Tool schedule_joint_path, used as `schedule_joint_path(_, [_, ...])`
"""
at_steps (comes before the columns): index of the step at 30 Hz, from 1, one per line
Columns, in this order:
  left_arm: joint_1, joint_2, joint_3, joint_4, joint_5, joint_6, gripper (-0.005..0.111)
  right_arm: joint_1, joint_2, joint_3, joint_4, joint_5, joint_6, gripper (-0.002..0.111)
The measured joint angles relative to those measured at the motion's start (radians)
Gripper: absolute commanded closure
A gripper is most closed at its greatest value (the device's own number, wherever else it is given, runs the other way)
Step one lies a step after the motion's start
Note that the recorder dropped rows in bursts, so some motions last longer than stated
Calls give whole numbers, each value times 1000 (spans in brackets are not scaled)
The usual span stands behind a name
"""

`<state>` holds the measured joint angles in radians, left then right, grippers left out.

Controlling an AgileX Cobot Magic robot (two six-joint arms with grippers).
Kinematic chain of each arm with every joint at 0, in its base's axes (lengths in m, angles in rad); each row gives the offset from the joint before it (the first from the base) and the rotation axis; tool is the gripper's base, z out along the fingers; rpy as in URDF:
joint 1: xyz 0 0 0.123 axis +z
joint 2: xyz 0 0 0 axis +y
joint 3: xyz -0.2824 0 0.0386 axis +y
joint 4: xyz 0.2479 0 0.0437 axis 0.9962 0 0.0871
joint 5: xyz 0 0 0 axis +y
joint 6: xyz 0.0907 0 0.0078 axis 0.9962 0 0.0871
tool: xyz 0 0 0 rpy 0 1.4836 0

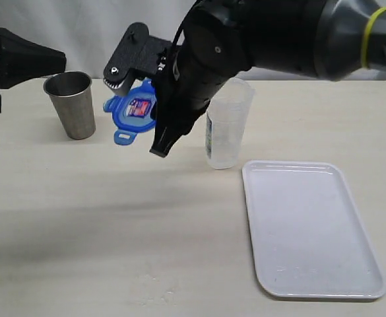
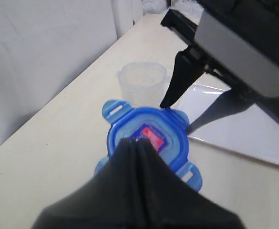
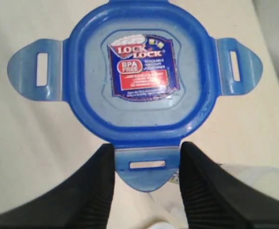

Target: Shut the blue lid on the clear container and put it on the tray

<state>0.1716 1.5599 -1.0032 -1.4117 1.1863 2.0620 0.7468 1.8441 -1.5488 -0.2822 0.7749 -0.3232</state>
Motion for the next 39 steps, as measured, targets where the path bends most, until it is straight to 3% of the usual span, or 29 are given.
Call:
schedule_joint_path(3, [61,0,0,-13,14,0,107,-10,-46,0,-63,-11,104,104])
schedule_joint_path(10, [70,0,0,-20,20,0,107,-145,-77,0,-90,-13,266,104])
schedule_joint_path(19, [70,0,0,-20,21,0,107,-344,-59,0,167,4,221,104])
schedule_joint_path(24, [70,0,0,-23,21,0,107,-345,-15,0,257,34,145,104])
schedule_joint_path(39, [70,0,0,-23,21,2,107,-345,-5,0,266,31,134,104])
